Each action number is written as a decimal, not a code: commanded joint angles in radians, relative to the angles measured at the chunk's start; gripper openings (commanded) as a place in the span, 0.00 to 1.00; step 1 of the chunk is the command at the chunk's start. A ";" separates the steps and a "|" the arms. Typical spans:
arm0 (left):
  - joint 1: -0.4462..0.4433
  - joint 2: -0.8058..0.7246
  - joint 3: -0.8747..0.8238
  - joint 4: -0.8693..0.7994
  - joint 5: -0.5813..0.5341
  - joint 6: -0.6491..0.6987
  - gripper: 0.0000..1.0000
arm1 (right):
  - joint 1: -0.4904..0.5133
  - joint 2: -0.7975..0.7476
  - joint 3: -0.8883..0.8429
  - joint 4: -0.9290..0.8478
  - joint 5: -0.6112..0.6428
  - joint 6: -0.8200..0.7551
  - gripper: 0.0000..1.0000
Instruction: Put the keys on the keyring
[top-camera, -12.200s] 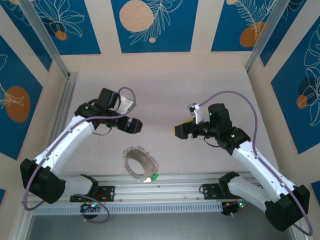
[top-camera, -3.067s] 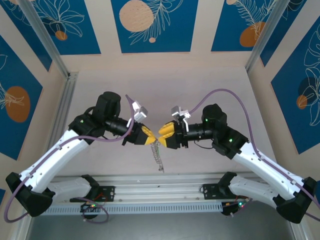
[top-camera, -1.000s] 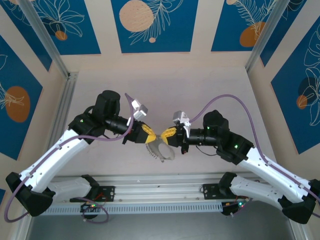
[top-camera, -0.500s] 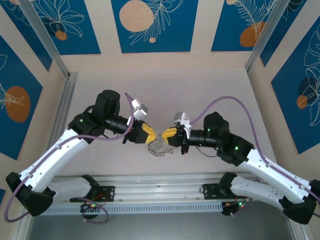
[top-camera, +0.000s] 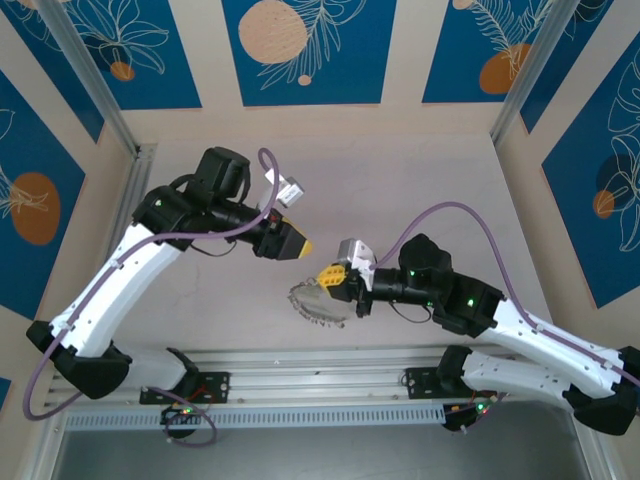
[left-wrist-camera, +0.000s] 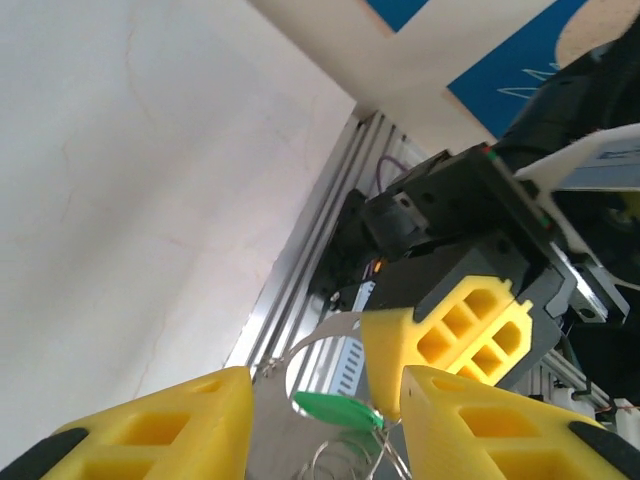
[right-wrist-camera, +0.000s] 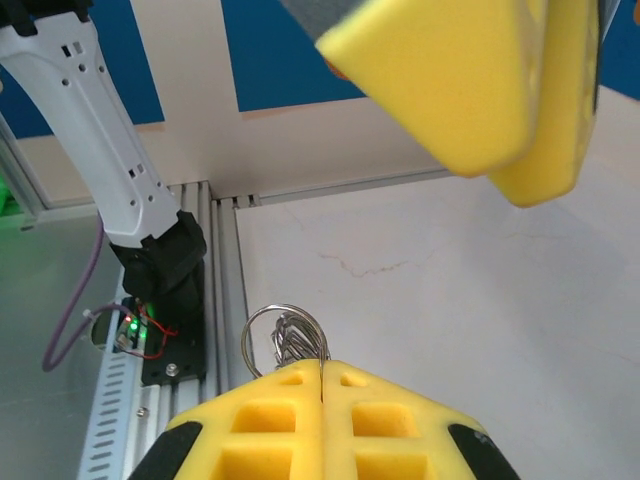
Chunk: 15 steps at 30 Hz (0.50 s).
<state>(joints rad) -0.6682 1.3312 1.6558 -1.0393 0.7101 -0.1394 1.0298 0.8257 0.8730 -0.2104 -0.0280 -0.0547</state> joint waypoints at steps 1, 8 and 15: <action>-0.004 0.001 0.050 -0.147 -0.048 -0.025 0.40 | 0.022 -0.013 -0.002 0.045 0.081 -0.074 0.00; -0.038 -0.028 0.035 -0.172 0.003 -0.034 0.35 | 0.029 -0.021 -0.014 0.073 0.108 -0.114 0.00; -0.069 -0.034 0.016 -0.167 0.044 -0.030 0.36 | 0.032 -0.027 -0.020 0.085 0.105 -0.143 0.00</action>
<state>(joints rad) -0.7170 1.3136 1.6802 -1.1866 0.7101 -0.1589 1.0538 0.8253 0.8574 -0.1841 0.0570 -0.1654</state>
